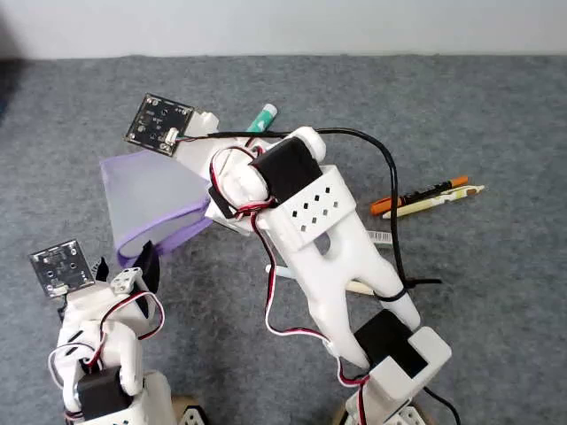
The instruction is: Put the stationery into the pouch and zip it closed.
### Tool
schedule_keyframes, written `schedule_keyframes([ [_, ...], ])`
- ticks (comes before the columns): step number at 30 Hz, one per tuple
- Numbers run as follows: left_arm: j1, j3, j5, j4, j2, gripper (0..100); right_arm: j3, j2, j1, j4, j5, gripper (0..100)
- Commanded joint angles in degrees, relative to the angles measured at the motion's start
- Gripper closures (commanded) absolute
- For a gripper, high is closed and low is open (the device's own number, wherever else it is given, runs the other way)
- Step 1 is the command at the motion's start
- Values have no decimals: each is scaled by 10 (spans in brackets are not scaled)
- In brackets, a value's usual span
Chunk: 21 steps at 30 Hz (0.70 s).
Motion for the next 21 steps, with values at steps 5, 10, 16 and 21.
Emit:
schedule_keyframes([
  [5,-21,40,-5,-119,-5,728,-1,-49,-7,24,-2,990],
  [10,-29,56,-25,-130,-5,752,-1,-60,-6,24,-1,990],
  [16,-31,61,-25,-132,-5,901,-1,-62,-4,24,-1,990],
  [21,-30,41,-25,-121,-5,986,-1,-62,-3,24,-3,990],
])
